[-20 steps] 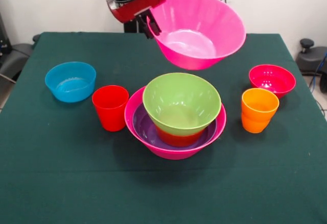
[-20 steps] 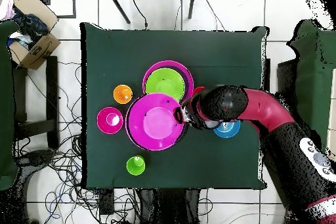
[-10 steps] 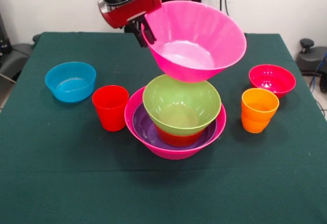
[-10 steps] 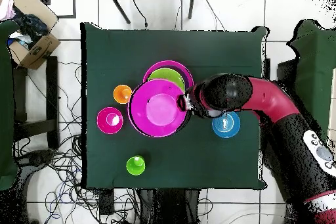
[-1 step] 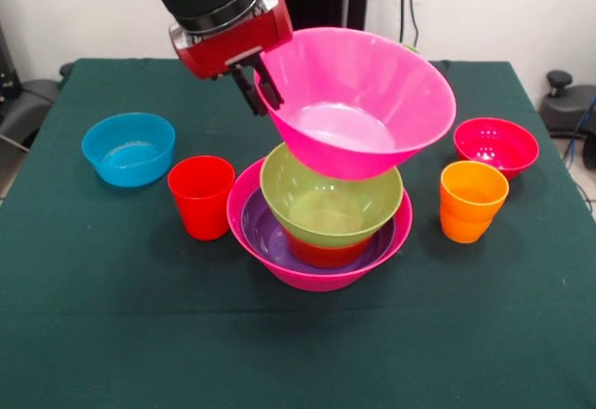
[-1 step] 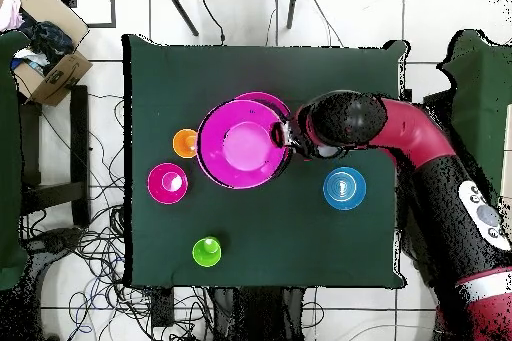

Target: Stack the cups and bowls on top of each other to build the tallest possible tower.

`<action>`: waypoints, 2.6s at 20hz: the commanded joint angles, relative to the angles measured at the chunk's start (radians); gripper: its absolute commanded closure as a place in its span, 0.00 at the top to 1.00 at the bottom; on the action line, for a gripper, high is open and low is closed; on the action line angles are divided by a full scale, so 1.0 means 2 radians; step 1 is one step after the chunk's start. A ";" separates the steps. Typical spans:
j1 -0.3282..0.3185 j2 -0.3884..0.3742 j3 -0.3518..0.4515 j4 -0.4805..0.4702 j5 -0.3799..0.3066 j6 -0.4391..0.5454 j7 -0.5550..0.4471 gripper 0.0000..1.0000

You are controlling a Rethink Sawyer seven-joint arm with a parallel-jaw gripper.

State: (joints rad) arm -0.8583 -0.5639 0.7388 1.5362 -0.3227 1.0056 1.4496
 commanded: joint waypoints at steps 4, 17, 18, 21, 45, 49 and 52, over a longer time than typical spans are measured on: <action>0.016 0.054 -0.019 -0.042 -0.023 0.017 -0.047 0.00; 0.009 0.074 -0.018 -0.043 -0.044 -0.002 -0.061 0.00; 0.009 0.075 -0.018 -0.045 -0.045 -0.001 -0.061 0.00; 0.011 0.075 -0.018 -0.051 -0.047 0.006 -0.062 0.00; 0.023 0.069 -0.021 -0.100 -0.073 0.060 -0.109 0.00; 0.028 0.068 -0.023 -0.120 -0.087 0.080 -0.120 0.00; 0.026 0.067 -0.023 -0.123 -0.100 0.082 -0.125 0.00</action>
State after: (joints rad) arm -0.8481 -0.4288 0.7345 1.3764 -0.4331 1.0619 1.4496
